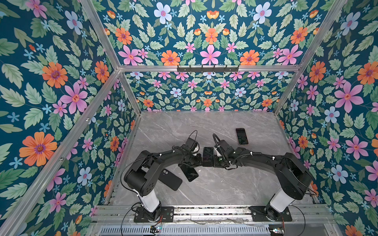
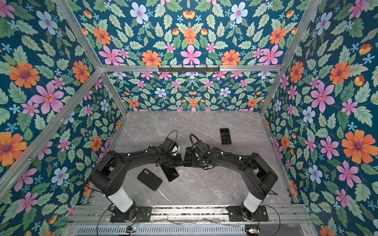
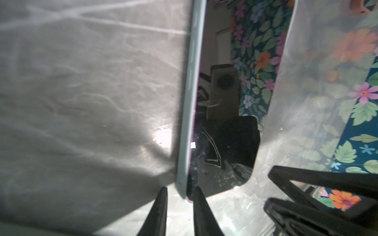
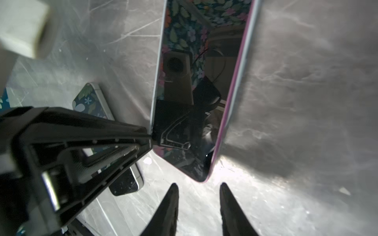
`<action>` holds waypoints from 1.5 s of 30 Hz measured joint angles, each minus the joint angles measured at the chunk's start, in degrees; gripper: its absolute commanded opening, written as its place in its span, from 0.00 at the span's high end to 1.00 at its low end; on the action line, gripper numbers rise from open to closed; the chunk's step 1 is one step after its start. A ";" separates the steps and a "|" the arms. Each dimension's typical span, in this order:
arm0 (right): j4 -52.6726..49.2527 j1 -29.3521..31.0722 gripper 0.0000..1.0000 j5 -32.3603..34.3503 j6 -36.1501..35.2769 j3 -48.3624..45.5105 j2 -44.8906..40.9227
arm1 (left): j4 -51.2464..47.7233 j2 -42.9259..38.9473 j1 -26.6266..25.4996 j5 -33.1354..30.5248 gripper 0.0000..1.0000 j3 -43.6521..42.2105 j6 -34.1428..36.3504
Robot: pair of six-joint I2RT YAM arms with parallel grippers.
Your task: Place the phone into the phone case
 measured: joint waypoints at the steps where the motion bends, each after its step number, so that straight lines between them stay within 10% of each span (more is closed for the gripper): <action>1: -0.04 -0.07 0.67 0.09 0.22 0.02 0.11 | 0.50 0.00 0.11 0.52 0.71 -0.17 -0.11; 45: -0.07 -0.87 0.90 -1.44 3.02 2.69 6.62 | 16.02 1.62 1.64 8.44 0.71 -6.10 -6.36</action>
